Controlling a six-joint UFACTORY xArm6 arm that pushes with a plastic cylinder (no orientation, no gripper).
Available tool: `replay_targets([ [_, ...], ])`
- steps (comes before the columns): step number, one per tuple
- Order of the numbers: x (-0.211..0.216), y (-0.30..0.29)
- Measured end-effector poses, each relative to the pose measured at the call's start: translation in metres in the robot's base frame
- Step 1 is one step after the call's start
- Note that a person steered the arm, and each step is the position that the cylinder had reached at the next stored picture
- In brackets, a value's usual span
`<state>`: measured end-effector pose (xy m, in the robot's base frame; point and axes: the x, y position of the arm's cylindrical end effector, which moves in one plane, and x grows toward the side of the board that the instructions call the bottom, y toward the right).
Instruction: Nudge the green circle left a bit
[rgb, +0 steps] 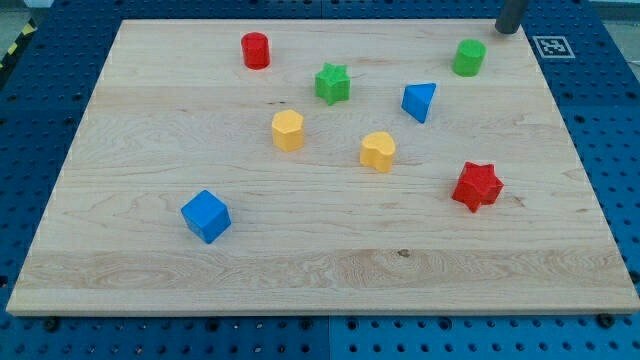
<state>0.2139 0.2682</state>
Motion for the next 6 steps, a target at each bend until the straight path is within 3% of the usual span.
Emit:
replay_targets([
  [4,0.039,-0.015],
  [6,0.093,-0.041],
])
